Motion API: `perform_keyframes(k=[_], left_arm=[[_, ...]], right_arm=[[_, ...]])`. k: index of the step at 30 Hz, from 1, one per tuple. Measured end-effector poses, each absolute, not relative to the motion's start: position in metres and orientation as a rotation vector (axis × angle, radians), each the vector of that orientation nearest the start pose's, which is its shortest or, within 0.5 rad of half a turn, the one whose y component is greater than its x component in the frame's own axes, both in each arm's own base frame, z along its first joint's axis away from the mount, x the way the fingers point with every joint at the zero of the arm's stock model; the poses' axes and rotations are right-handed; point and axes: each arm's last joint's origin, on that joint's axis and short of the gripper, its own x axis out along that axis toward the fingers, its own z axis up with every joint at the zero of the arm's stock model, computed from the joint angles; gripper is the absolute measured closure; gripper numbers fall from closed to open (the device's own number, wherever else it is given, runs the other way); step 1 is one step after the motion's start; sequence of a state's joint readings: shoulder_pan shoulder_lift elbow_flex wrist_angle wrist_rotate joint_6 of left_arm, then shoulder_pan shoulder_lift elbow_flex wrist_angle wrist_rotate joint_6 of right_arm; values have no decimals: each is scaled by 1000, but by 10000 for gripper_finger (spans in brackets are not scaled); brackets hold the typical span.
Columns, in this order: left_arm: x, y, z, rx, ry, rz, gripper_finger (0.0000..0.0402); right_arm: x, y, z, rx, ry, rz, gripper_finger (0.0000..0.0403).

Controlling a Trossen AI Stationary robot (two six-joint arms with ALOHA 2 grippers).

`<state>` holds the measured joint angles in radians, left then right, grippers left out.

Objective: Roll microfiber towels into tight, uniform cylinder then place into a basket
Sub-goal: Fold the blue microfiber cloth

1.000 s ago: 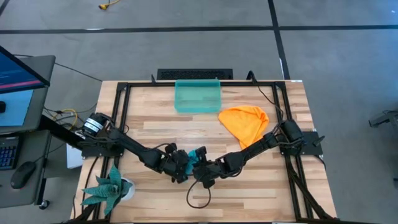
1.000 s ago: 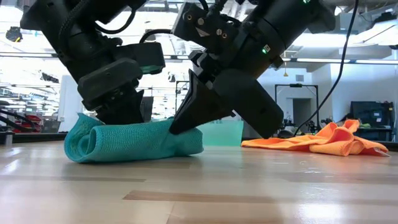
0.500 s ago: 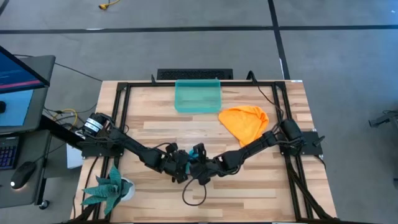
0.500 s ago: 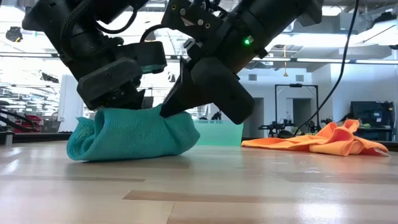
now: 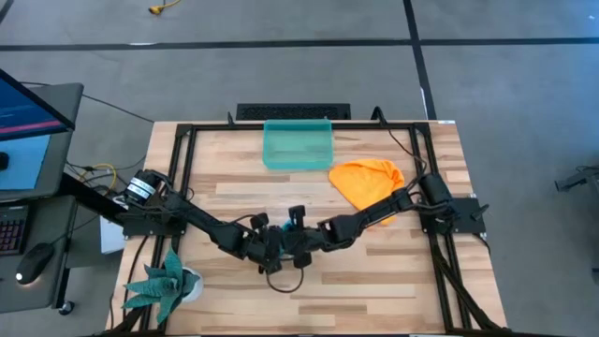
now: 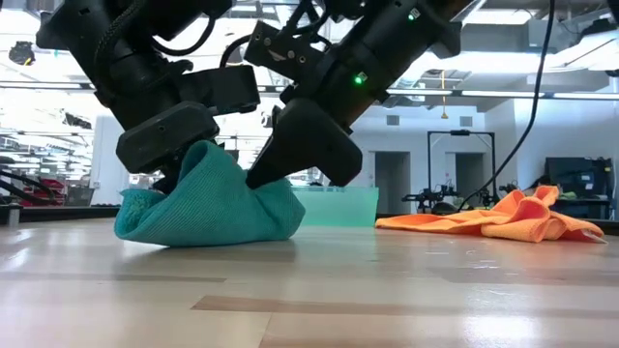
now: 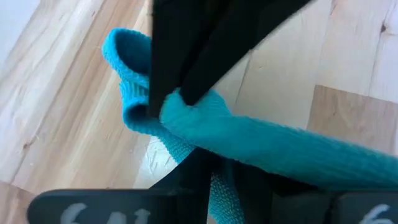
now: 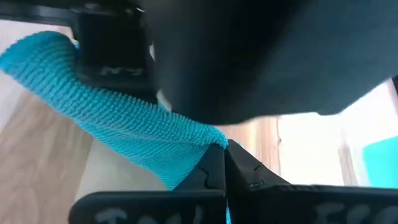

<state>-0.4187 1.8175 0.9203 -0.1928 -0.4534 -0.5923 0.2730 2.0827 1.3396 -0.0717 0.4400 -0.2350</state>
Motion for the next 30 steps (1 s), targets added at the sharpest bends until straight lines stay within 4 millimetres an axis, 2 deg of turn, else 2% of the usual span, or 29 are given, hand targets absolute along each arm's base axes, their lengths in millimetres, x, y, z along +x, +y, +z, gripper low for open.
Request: perform_keyframes(k=[19,30], left_arm=[[304,-120,121,110,938,273,343],[303,-120,121,189,945,256,343]], right_arm=[[421,83,139,-250,877,-86,395],[424,74,109,-219,956,-98,395]])
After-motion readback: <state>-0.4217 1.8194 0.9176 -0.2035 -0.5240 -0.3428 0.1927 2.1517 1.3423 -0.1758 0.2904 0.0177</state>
